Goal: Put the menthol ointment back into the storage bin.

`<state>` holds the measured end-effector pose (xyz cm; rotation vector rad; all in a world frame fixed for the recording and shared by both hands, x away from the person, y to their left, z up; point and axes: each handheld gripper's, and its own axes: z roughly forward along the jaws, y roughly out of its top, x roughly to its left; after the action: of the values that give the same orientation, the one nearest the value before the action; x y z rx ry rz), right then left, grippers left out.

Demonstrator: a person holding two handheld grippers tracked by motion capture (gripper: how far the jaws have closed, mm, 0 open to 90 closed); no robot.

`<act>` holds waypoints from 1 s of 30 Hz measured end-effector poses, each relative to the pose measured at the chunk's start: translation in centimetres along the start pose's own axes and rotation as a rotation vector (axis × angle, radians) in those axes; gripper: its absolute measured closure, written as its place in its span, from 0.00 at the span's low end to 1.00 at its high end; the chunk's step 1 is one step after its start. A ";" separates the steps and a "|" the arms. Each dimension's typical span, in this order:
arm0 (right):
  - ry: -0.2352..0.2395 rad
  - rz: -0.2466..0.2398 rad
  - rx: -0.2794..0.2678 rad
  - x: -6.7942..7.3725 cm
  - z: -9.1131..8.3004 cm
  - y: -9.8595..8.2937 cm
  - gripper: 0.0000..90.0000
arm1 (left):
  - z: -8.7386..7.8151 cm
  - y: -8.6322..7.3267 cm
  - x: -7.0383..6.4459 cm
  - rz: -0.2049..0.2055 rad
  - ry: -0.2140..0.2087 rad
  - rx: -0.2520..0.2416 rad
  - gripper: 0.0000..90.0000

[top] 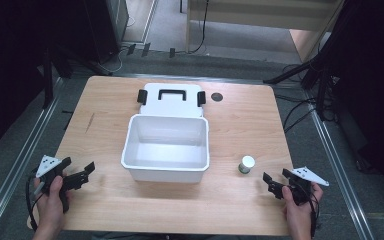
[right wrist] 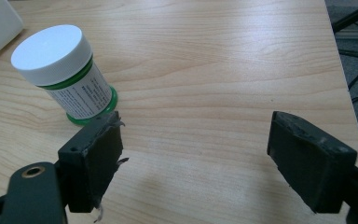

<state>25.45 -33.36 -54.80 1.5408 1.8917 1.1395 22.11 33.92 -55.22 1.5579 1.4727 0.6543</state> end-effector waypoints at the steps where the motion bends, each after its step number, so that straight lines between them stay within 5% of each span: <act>1: -0.001 0.003 -0.001 0.0 0.0 0.0 0.21 | 0.0 0.0 0.0 0.001 -0.002 -0.001 0.08; 16: -0.001 0.008 0.013 -0.1 0.1 0.1 0.20 | -0.1 0.0 0.0 -0.002 -0.009 -0.008 0.08; 19: 0.008 0.026 0.003 -0.4 0.1 0.0 0.20 | 0.0 0.0 0.0 0.002 0.006 -0.008 0.17; 24: 0.003 0.050 0.010 -0.6 -0.1 0.2 0.20 | -0.1 0.0 -0.1 -0.013 0.029 -0.016 0.15; 30: 0.000 -0.003 0.063 -0.1 -0.9 1.6 0.21 | -0.1 -0.1 -0.1 -0.008 0.029 -0.004 0.15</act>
<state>25.71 -33.63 -53.05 1.5708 1.9464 1.0880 21.98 33.86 -55.22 1.5446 1.4969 0.6772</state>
